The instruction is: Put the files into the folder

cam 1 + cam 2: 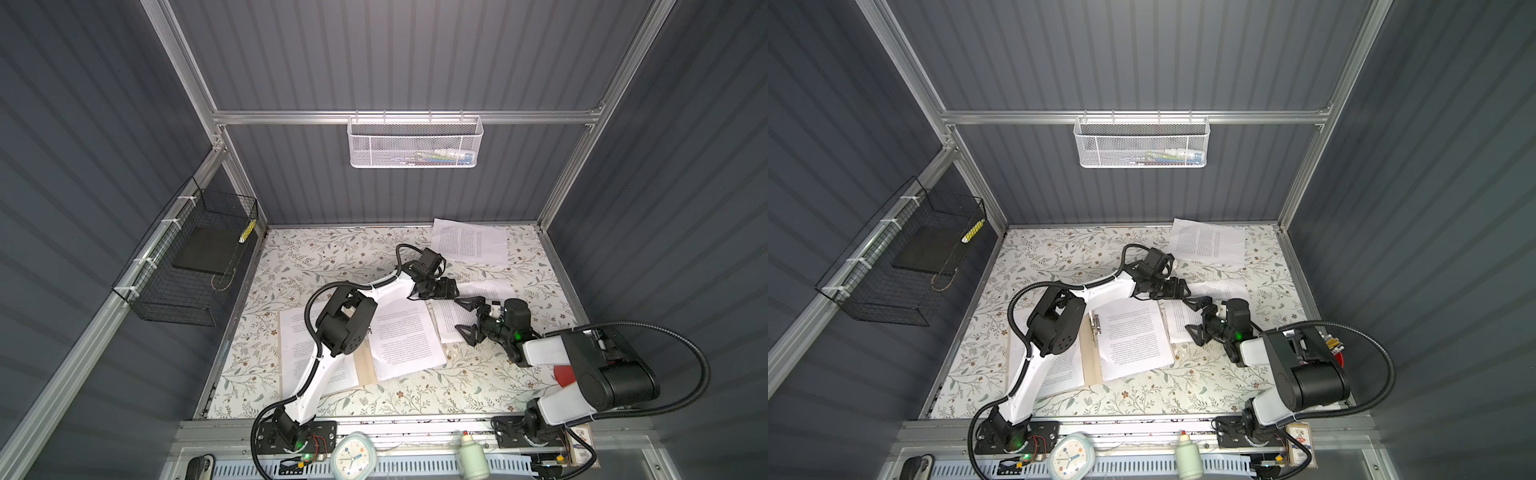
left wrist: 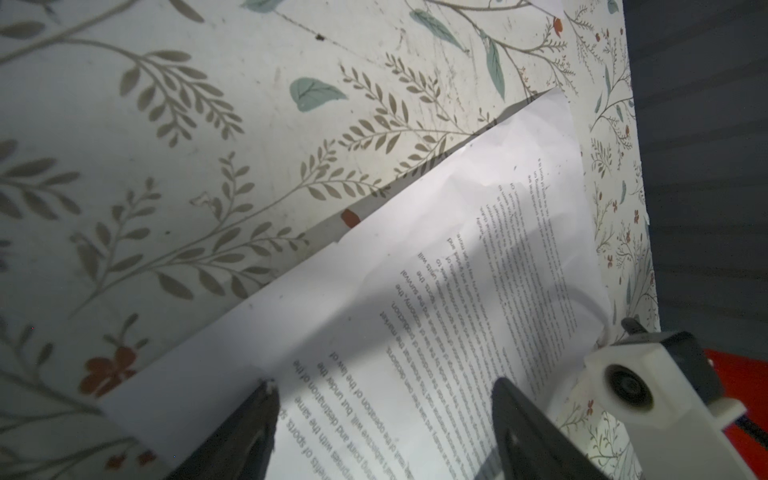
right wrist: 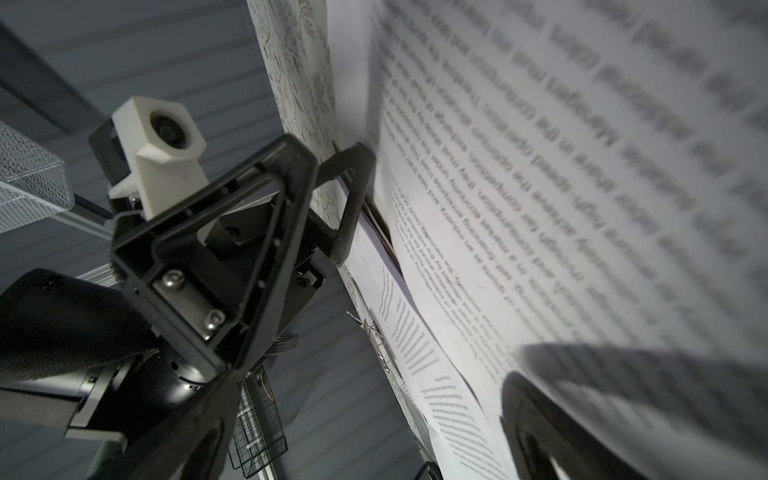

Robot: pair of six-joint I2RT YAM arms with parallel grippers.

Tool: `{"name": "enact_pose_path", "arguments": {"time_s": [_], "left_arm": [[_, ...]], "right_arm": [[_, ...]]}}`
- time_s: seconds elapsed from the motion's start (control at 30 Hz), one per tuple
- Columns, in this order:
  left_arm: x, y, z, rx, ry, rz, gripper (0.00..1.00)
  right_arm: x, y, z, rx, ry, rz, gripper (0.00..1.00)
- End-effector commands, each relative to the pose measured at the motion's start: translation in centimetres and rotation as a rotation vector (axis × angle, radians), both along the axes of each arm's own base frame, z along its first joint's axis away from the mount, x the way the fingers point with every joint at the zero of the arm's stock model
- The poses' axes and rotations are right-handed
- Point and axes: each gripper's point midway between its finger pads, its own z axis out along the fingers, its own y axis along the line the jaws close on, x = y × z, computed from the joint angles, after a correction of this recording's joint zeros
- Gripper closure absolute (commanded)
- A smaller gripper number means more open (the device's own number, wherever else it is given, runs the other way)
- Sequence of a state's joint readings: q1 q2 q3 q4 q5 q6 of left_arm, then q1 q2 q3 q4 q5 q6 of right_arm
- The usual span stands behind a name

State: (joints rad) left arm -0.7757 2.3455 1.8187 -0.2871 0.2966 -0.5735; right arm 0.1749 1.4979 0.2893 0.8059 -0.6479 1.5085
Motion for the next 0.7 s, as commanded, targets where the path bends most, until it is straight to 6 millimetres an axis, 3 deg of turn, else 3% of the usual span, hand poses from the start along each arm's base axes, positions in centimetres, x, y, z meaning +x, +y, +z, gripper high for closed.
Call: {"name": "enact_pose_path", "arguments": {"time_s": [0.0,0.1,0.23,0.3,0.4,0.5,0.67], "left_arm": [[-2.9,3.8,-8.7,0.197,0.189,0.036,0.19],[-2.8,4.0,-8.5,0.19,0.193,0.038,0.19],[-2.3,4.1,-7.0,0.173,0.159,0.027,0.19],[-1.6,4.3,-6.1,0.183,0.11,0.022,0.18],[-0.5,4.5,-4.8,0.182,0.085,0.023,0.17],[0.1,3.3,-2.4,0.12,0.024,-0.022,0.14],[-0.6,-0.5,4.0,-0.077,-0.116,-0.142,0.08]], "right_arm": [[-0.8,-0.5,-0.9,-0.087,0.051,0.017,0.01],[-1.8,-2.3,-1.2,-0.227,0.085,0.003,0.01],[-1.8,-5.6,0.5,-0.431,0.082,0.012,0.01],[-1.0,-6.7,1.8,-0.479,0.063,0.021,0.01],[-0.5,-8.3,2.3,-0.494,0.062,0.004,0.01],[0.1,-10.0,2.3,-0.548,0.071,-0.005,0.01],[1.0,-12.5,2.1,-0.597,0.087,-0.028,0.01]]}}
